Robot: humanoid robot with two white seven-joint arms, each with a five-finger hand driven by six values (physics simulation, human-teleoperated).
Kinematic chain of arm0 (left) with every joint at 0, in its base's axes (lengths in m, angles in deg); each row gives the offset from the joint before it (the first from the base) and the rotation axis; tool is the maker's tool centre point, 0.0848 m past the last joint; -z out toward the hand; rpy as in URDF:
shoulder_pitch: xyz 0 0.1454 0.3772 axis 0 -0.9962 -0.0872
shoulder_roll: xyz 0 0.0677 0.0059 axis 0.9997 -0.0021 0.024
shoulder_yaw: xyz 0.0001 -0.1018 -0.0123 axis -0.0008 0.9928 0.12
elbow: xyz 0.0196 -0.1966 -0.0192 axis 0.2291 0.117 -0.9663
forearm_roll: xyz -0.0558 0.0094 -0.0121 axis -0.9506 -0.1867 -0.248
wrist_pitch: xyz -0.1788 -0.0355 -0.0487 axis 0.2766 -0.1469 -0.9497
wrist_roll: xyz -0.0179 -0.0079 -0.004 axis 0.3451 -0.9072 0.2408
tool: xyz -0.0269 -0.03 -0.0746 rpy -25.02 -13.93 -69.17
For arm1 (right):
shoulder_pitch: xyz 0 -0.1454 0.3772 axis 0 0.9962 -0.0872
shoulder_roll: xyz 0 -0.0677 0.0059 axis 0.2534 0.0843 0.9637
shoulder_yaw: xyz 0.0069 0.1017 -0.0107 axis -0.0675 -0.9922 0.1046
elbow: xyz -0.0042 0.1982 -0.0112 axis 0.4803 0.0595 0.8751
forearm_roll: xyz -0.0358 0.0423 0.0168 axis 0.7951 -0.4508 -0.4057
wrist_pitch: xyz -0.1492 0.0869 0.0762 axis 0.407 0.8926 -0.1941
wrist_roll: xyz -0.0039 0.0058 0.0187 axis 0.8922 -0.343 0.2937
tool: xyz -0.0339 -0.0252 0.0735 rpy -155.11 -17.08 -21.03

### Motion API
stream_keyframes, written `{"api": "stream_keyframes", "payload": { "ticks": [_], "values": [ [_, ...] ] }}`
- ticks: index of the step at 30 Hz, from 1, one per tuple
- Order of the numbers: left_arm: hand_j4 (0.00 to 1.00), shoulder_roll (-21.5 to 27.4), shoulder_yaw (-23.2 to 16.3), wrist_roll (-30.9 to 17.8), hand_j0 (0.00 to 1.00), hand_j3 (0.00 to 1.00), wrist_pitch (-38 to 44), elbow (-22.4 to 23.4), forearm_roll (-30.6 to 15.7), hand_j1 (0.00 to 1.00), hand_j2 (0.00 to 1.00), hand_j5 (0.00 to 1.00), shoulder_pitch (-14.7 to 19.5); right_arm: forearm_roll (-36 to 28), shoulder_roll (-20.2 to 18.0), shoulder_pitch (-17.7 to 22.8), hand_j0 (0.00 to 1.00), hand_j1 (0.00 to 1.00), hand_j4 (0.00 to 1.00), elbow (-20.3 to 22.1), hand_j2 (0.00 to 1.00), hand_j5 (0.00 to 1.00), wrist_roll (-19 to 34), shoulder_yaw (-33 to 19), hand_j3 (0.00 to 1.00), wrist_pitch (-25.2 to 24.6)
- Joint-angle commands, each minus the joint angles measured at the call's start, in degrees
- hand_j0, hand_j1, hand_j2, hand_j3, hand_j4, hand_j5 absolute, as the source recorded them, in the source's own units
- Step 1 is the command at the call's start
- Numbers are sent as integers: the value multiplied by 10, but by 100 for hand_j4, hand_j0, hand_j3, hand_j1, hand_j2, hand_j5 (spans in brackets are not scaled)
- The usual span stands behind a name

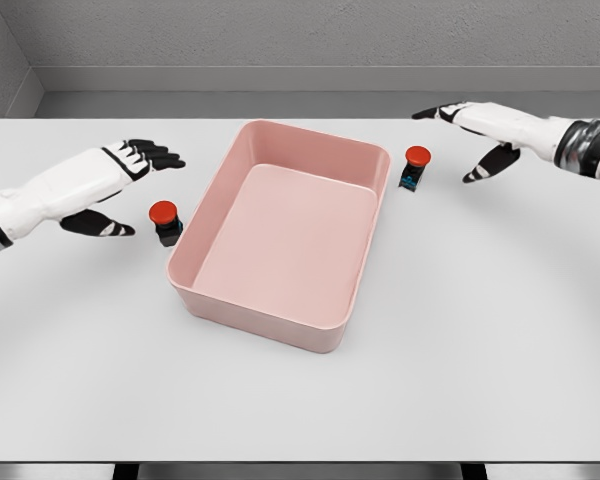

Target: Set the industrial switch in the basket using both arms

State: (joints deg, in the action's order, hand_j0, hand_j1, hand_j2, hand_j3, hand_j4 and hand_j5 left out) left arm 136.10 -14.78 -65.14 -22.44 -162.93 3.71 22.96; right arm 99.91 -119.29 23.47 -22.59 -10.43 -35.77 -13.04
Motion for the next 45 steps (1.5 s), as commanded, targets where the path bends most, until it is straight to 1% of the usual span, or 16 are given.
{"api": "stream_keyframes", "payload": {
  "ticks": [1, 3, 6, 9, 10, 14, 16, 23, 25, 26, 33, 34, 35, 40, 43, 45],
  "values": [
    [100, -5, -10, 0, 100, 100, 1, 0, -1, 100, 100, 100, 1, -2, 24, -3, 100, 100, 100, -49, 100, 100, 5, 0, 100, -1],
    [100, -5, -13, -4, 100, 100, 1, 1, -1, 100, 100, 100, 2, 7, 46, -12, 100, 100, 100, -77, 100, 100, 8, 0, 100, -1],
    [100, -6, -13, -7, 100, 100, 1, 0, -1, 100, 100, 100, 3, 10, 60, -27, 100, 100, 100, -113, 100, 100, 12, 0, 100, -1],
    [92, -6, -13, -12, 92, 92, 1, -1, -1, 92, 92, 92, 3, 10, 67, -34, 100, 100, 100, -134, 100, 100, 13, -1, 100, -1],
    [92, -12, -14, -16, 92, 92, 1, -1, -1, 92, 92, 92, 2, 10, 71, -36, 100, 100, 100, -141, 100, 100, 13, -2, 100, -1],
    [88, -13, -21, -19, 88, 88, 1, -1, -1, 88, 88, 88, 7, 10, 83, -47, 100, 100, 100, -151, 100, 100, 12, -4, 100, -1],
    [88, -15, -21, -19, 88, 88, 1, -1, -1, 88, 88, 88, 7, 10, 95, -52, 100, 100, 100, -152, 100, 100, 13, -4, 100, -1],
    [89, -16, -24, -19, 89, 89, 1, 2, -1, 89, 89, 89, 8, 10, 108, -57, 100, 100, 100, -153, 100, 100, 13, 0, 100, -1],
    [89, -17, -25, -19, 89, 89, 1, 5, -1, 89, 89, 89, 8, 17, 123, -63, 100, 100, 100, -192, 100, 100, 12, 1, 100, -1],
    [89, -20, -26, -19, 89, 89, 1, 8, -1, 89, 89, 89, 8, 25, 124, -64, 100, 100, 100, -200, 100, 100, 12, 0, 100, -1],
    [89, -28, -34, -19, 89, 89, 1, 19, -1, 89, 89, 89, 7, 25, 124, -62, 100, 100, 100, -201, 100, 100, 12, 3, 100, -1],
    [89, -28, -35, -19, 89, 89, 1, 19, -1, 89, 89, 89, 7, 25, 124, -62, 99, 99, 99, -200, 99, 99, 12, 3, 99, -1],
    [89, -28, -35, -19, 89, 89, 1, 19, -1, 89, 89, 89, 7, 35, 124, -62, 94, 94, 94, -200, 94, 94, 12, 3, 94, -1],
    [89, -28, -34, -19, 89, 89, 1, 20, -1, 89, 89, 89, 6, 39, 133, -61, 93, 93, 93, -200, 93, 93, 12, 3, 93, -1],
    [89, -27, -33, -19, 89, 89, 1, 24, -3, 89, 89, 89, 7, 40, 133, -61, 87, 87, 87, -199, 87, 87, 12, 3, 87, -1],
    [90, -26, -29, -19, 90, 90, 1, 30, -4, 90, 90, 90, 8, 40, 133, -60, 86, 86, 86, -200, 86, 86, 12, 3, 86, -1]
  ]
}}
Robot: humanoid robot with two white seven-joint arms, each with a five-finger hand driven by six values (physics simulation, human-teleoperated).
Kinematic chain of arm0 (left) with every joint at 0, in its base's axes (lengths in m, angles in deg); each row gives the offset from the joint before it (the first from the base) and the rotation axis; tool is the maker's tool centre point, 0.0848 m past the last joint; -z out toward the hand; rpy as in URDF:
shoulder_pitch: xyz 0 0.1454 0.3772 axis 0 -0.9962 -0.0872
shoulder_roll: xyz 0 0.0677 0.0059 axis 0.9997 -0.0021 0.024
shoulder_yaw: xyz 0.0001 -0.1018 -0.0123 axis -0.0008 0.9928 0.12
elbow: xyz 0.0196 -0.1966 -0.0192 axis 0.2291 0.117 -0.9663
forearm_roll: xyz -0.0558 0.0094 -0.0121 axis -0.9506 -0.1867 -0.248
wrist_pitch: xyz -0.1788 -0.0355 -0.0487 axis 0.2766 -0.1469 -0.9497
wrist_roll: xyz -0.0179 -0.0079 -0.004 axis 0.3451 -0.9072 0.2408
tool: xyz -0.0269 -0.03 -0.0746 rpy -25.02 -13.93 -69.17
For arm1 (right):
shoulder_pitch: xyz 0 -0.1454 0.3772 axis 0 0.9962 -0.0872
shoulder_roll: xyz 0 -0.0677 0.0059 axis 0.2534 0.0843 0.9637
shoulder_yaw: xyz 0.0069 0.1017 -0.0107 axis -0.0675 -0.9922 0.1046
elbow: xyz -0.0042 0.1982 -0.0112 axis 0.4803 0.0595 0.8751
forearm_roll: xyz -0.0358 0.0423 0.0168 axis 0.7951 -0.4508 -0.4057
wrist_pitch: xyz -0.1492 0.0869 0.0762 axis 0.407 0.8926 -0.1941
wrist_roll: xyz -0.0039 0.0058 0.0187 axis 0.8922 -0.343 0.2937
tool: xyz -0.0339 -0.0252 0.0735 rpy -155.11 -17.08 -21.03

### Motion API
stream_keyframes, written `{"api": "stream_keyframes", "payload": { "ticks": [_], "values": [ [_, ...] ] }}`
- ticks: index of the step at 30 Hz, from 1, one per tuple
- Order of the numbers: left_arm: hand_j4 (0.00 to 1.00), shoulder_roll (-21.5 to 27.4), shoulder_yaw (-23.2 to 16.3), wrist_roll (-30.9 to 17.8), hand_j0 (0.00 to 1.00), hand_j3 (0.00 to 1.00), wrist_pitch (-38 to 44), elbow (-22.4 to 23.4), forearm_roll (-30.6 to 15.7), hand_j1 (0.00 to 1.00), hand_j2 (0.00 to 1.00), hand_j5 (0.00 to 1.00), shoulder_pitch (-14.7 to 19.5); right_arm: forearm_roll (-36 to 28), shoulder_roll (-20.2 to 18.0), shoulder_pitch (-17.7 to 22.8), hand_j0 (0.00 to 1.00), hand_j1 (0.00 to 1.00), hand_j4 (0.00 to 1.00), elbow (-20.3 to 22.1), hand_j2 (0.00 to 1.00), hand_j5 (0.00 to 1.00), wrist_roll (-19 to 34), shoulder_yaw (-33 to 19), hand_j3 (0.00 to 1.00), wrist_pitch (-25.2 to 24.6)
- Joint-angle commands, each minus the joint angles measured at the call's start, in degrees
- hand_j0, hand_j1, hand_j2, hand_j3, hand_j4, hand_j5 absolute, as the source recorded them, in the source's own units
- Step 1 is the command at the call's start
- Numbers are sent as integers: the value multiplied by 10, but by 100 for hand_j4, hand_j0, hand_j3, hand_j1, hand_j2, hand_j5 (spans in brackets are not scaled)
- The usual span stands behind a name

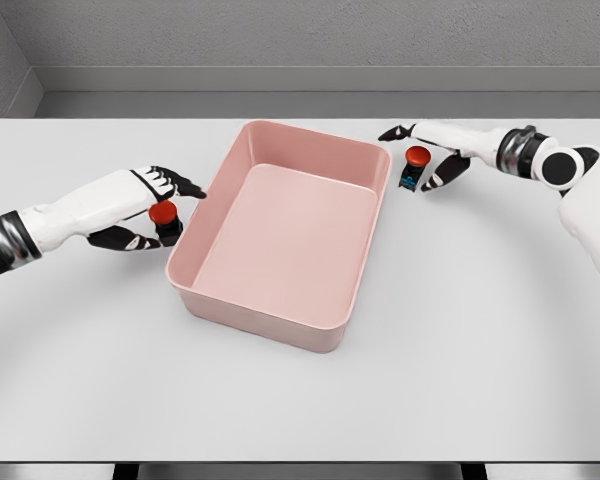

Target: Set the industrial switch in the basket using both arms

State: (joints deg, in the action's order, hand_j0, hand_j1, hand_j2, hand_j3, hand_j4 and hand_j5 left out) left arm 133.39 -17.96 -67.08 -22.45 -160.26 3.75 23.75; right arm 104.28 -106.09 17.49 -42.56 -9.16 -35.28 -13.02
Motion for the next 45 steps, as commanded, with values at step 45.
{"api": "stream_keyframes", "payload": {
  "ticks": [45],
  "values": [
    [90, -49, -20, -16, 90, 90, 1, 129, -1, 90, 90, 90, 53, 12, -6, -4, 49, 49, 49, 5, 49, 49, 1, -3, 49, -1]
  ]
}}
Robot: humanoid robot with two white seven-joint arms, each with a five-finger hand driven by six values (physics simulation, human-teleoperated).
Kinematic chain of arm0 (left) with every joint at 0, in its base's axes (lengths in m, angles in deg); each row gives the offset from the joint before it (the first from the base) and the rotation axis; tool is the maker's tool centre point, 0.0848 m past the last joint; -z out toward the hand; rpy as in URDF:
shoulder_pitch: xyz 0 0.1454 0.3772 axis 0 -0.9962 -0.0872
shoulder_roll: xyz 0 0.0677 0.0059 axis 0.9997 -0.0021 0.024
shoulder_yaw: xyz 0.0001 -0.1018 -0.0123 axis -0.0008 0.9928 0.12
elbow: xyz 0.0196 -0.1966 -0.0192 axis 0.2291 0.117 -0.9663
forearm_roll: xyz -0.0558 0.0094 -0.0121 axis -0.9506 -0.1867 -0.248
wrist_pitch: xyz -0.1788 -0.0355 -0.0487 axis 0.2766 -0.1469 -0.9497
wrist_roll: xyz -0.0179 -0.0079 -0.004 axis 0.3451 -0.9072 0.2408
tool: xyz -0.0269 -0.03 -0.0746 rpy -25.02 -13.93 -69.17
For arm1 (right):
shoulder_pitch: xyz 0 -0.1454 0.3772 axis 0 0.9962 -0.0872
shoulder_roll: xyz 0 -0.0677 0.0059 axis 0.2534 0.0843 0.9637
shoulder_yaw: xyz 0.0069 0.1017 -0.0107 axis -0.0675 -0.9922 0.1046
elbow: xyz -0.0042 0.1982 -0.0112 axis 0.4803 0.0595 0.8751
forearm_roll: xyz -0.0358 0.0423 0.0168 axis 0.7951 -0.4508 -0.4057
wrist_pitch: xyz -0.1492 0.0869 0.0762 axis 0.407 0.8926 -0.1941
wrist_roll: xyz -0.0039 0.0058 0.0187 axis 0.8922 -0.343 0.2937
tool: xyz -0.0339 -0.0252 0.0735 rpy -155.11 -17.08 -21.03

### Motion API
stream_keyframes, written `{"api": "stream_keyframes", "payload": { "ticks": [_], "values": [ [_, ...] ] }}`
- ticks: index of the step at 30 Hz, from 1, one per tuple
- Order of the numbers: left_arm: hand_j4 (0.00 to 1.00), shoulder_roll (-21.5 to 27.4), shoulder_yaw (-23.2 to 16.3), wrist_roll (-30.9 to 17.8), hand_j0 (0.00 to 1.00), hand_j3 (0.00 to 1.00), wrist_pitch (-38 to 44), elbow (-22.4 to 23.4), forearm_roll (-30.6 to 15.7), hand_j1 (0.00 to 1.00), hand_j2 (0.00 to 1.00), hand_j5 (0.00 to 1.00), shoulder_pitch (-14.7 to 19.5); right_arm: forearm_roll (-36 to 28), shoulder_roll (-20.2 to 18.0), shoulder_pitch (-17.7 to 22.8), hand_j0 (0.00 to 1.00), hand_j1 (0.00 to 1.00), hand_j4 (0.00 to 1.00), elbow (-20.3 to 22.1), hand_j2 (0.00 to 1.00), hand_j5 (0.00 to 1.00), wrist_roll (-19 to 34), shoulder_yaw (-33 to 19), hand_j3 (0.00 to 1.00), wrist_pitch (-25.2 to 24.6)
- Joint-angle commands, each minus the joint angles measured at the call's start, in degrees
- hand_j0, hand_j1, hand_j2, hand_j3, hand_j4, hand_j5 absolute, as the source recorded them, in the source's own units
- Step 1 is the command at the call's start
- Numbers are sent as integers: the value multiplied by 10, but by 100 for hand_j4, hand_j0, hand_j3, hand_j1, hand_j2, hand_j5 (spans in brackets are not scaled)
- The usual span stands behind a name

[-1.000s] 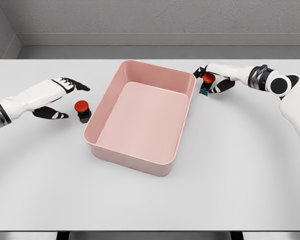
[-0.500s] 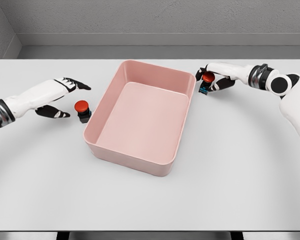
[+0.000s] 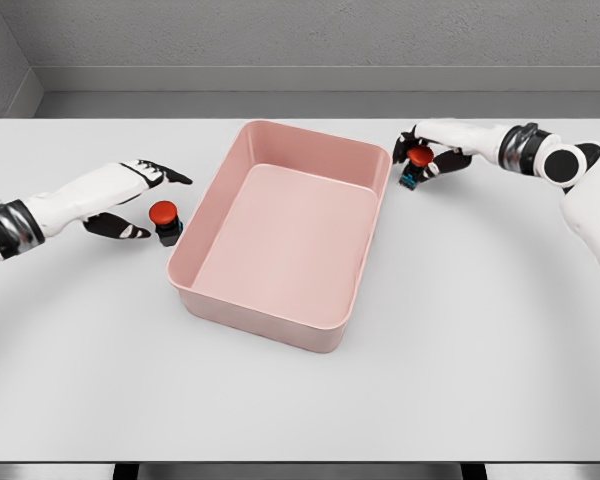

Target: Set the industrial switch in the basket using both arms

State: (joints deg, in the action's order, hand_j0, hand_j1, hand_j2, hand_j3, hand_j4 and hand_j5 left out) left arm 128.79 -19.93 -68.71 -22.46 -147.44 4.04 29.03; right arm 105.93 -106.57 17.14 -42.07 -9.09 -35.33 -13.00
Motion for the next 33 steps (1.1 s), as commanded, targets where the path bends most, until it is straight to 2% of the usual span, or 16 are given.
{"api": "stream_keyframes", "payload": {
  "ticks": [1, 4, 10, 22, 24, 26, 31, 33],
  "values": [
    [90, -3, 0, 0, 90, 90, 1, 0, -4, 90, 90, 90, 0, -4, -1, 0, 49, 49, 49, 1, 49, 49, 1, -3, 49, -1],
    [89, -3, 0, -1, 89, 89, 1, 4, -4, 89, 89, 89, -1, -4, -7, 0, 48, 48, 48, 10, 48, 48, 3, -4, 48, -1],
    [77, -3, 0, -10, 77, 77, 1, 3, -4, 77, 77, 77, -1, -4, -15, -1, 48, 48, 48, 22, 48, 48, 11, -6, 48, -1],
    [75, -3, -6, -11, 75, 75, 1, 2, -5, 75, 75, 75, -2, -7, -46, -8, 44, 44, 44, 41, 44, 44, 13, -9, 44, -1],
    [74, -3, -7, -11, 74, 74, 1, 1, -5, 74, 74, 74, -2, -6, -64, -8, 42, 42, 42, 80, 42, 42, 15, -10, 42, -1],
    [71, -3, -7, -14, 71, 71, 1, 1, -5, 71, 71, 71, -2, -6, -65, -7, 42, 42, 42, 84, 42, 42, 14, -10, 42, -1],
    [69, -3, -7, -21, 69, 69, 1, -2, -8, 69, 69, 69, -2, -8, -72, -7, 42, 42, 42, 87, 42, 42, 15, -9, 42, -1],
    [69, -3, -7, -20, 69, 69, 1, -4, -8, 69, 69, 69, -2, -7, -96, 0, 42, 42, 42, 142, 42, 42, 15, -7, 42, -1]
  ]
}}
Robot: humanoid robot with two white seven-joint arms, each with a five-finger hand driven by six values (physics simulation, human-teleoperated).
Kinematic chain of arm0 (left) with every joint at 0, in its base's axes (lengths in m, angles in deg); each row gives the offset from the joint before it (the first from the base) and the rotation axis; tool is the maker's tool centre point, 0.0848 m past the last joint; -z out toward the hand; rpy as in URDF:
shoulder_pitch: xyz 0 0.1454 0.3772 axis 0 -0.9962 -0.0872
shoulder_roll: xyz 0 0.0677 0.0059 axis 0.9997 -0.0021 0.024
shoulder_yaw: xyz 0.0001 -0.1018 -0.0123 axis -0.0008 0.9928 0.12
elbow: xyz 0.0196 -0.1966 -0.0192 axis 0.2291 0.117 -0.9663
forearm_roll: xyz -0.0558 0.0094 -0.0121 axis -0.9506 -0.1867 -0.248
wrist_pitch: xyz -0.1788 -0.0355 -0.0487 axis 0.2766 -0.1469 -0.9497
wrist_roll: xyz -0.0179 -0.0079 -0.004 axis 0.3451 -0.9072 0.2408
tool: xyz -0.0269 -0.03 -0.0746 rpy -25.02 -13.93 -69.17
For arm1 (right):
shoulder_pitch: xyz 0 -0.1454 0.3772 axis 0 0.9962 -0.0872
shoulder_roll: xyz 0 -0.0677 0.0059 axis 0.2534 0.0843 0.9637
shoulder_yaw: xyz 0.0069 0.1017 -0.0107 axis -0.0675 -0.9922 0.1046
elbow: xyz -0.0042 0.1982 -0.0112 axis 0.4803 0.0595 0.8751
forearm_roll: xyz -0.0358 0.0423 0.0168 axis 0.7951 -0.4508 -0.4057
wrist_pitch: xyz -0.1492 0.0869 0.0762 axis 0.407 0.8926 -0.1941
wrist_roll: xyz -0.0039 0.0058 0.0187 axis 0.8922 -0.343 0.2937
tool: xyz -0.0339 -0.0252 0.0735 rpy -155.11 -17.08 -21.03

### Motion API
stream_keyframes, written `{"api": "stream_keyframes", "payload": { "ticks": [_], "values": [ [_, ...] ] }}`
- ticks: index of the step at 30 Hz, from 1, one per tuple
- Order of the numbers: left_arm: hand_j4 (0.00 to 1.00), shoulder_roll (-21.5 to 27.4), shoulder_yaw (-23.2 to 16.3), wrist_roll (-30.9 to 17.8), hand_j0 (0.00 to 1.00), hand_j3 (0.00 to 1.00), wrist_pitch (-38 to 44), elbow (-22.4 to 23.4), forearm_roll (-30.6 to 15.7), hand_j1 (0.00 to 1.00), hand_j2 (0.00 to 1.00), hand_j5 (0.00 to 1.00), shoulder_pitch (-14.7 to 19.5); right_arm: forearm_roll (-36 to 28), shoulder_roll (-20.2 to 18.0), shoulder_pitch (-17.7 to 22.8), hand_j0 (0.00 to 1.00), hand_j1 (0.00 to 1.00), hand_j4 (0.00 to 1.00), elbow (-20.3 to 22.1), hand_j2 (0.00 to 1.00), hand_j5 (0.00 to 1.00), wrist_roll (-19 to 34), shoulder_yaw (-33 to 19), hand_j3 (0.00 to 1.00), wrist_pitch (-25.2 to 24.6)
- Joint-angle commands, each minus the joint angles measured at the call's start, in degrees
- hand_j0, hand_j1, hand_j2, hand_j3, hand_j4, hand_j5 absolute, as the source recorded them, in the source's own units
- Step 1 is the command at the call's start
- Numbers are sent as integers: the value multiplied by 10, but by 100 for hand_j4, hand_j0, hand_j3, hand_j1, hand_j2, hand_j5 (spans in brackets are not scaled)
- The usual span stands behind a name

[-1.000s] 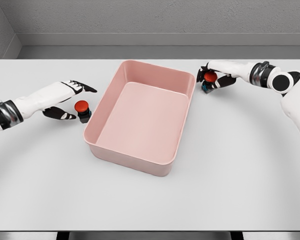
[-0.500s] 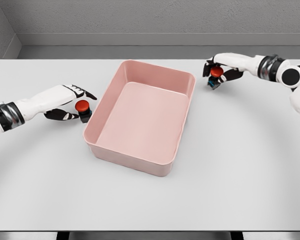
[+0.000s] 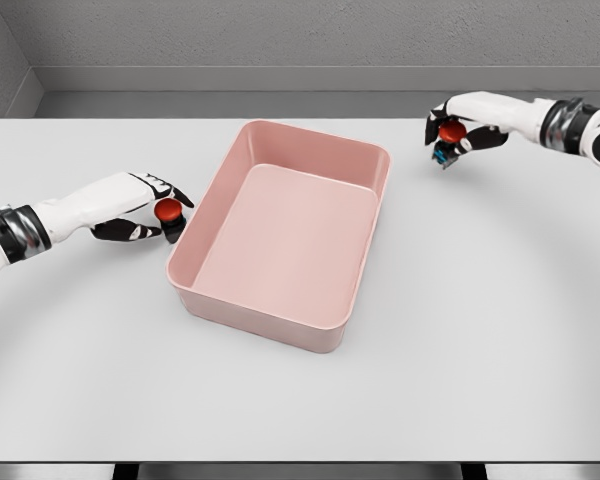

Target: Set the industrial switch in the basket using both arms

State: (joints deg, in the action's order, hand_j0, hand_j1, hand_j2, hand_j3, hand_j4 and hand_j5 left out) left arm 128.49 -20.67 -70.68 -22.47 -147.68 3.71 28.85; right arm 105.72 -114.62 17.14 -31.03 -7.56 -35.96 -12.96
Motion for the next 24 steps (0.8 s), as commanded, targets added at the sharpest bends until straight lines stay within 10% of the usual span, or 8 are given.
{"api": "stream_keyframes", "payload": {
  "ticks": [1, 24],
  "values": [
    [68, 0, 0, -1, 68, 68, 1, -2, -4, 68, 68, 68, 0, -7, -20, 0, 42, 42, 42, 36, 42, 42, 0, -2, 42, -2],
    [53, 14, 2, -10, 53, 53, 1, -7, -21, 53, 53, 53, 7, -6, -73, 22, 41, 41, 41, 252, 41, 41, 19, 4, 41, -2]
  ]
}}
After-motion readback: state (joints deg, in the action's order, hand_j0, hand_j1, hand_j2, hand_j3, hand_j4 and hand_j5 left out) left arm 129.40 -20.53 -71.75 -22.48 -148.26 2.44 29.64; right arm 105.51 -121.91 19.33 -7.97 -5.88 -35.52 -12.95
